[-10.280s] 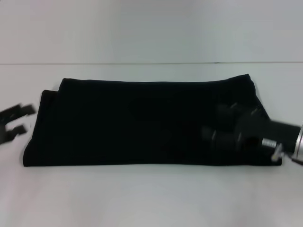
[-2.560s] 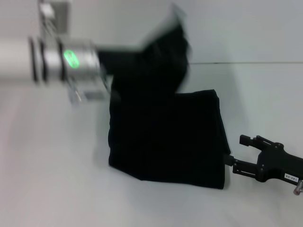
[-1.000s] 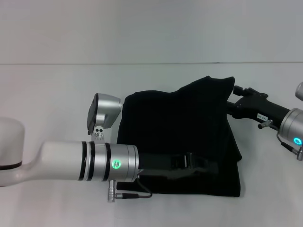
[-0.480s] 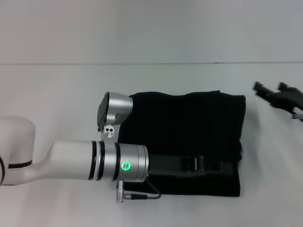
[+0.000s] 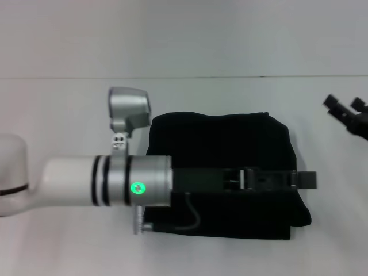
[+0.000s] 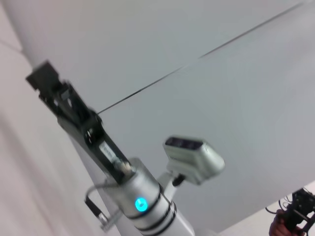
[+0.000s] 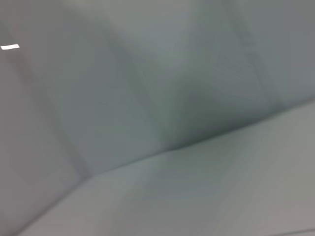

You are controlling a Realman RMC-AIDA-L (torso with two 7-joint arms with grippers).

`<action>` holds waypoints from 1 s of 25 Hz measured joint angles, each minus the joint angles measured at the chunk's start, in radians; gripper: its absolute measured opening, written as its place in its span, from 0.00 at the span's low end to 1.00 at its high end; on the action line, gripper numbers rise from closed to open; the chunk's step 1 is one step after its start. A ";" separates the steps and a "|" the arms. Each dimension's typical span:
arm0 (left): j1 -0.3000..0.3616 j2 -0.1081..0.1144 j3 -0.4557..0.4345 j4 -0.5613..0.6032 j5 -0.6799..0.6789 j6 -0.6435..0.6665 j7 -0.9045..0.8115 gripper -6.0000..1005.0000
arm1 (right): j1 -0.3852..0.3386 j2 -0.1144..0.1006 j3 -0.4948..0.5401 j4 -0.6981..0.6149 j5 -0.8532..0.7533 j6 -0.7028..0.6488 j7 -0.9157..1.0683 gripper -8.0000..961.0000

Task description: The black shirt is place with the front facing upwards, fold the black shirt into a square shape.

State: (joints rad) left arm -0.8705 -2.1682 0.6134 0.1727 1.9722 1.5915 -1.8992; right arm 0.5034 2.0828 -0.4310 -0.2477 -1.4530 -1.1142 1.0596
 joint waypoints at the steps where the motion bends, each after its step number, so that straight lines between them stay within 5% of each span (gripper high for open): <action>1: 0.010 0.001 0.001 0.023 0.001 0.013 0.001 0.57 | -0.009 -0.003 -0.012 -0.004 -0.032 -0.058 -0.002 0.95; 6: 0.111 0.022 -0.008 0.151 -0.018 -0.016 -0.051 0.68 | -0.033 -0.008 -0.088 -0.039 -0.244 -0.270 -0.058 0.95; 12: 0.183 0.076 -0.026 0.156 -0.030 -0.132 -0.128 0.91 | -0.021 0.006 -0.122 -0.030 -0.415 -0.161 -0.110 0.95; 19: 0.211 0.099 -0.026 0.152 -0.018 -0.201 -0.213 0.92 | -0.028 0.007 -0.113 -0.026 -0.427 -0.014 -0.109 0.95; 25: 0.211 0.123 -0.001 0.153 0.006 -0.261 -0.317 0.90 | -0.031 0.004 -0.102 -0.038 -0.395 -0.056 -0.110 0.95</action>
State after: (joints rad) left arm -0.6596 -2.0450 0.6121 0.3260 1.9784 1.3308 -2.2158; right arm 0.4724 2.0868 -0.5327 -0.2856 -1.8483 -1.1707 0.9492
